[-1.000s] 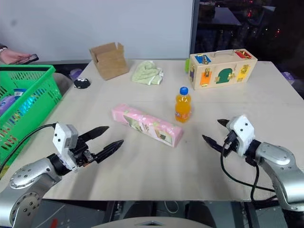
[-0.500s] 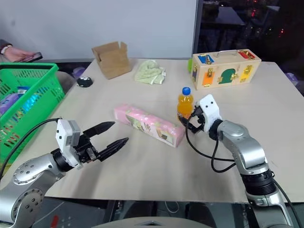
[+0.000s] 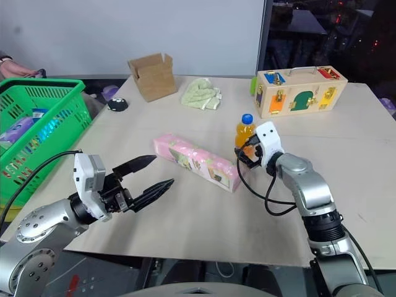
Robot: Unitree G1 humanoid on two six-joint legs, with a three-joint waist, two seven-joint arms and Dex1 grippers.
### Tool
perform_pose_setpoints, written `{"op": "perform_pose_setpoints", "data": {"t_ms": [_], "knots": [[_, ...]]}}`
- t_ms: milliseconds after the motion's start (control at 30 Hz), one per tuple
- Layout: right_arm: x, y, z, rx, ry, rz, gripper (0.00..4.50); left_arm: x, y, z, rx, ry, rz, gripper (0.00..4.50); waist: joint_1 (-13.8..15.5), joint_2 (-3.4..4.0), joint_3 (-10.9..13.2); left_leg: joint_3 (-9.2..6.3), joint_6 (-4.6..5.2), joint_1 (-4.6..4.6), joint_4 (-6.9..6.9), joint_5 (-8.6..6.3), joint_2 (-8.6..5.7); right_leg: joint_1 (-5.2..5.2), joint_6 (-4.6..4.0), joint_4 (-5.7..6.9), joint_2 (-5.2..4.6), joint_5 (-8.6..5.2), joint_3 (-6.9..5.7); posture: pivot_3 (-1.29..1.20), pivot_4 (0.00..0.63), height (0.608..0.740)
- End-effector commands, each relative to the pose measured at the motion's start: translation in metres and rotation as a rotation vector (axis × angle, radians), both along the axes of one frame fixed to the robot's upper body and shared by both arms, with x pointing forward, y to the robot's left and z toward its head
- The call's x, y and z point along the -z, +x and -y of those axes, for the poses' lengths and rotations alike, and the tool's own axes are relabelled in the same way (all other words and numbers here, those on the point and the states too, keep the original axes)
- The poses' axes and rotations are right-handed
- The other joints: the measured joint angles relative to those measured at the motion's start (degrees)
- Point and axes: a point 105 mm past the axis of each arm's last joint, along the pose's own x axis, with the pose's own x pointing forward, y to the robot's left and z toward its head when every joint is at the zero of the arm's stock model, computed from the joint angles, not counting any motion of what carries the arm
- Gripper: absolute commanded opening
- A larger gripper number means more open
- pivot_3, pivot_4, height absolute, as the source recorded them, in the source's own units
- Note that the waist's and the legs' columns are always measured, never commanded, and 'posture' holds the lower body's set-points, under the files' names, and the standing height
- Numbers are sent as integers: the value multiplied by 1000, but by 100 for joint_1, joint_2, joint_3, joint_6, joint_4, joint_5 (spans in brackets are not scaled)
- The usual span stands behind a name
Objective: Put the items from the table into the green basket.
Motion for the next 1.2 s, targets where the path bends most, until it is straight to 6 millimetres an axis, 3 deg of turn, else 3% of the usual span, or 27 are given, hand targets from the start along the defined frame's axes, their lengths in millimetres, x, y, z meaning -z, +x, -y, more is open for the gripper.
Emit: {"op": "perform_pose_setpoints", "data": {"t_ms": [33, 700, 967, 1133, 1200], "knots": [[-15, 8, -4, 12, 1, 59, 4500, -8, 0, 4, 15, 17, 39, 4421, 8, 0, 0, 0, 0, 0, 0, 0, 0, 0, 1, 0, 0, 0, 0, 260, 0, 740], [0, 20, -9, 85, 19, 40, 4500, -7, 2, -10, -29, 12, 47, 4421, 107, 2, 0, -2, 0, 0, -5, 0, 0, -2, -1, 1, 1, 0, -2, 283, 0, 740], [6, 20, -7, 88, 10, 39, 4500, -8, 8, -4, -25, -3, 46, 4421, 134, 2, 0, -2, 0, 0, -5, 0, 0, -3, 0, 1, 1, 0, -2, 265, 0, 740], [4, 25, -5, 103, 3, 64, 3088, -9, 15, -2, -48, 7, 47, 4500, 135, 2, 0, -2, 0, 2, -7, 0, 0, -2, -1, 1, 1, 0, -2, 261, 0, 740], [-4, 27, -5, 98, -8, 114, 3075, -12, 21, 0, -65, -15, 48, 4500, 135, 2, 0, -2, -1, 3, -7, 0, 0, -2, 0, 2, 2, 0, -2, 258, 0, 740]]}}
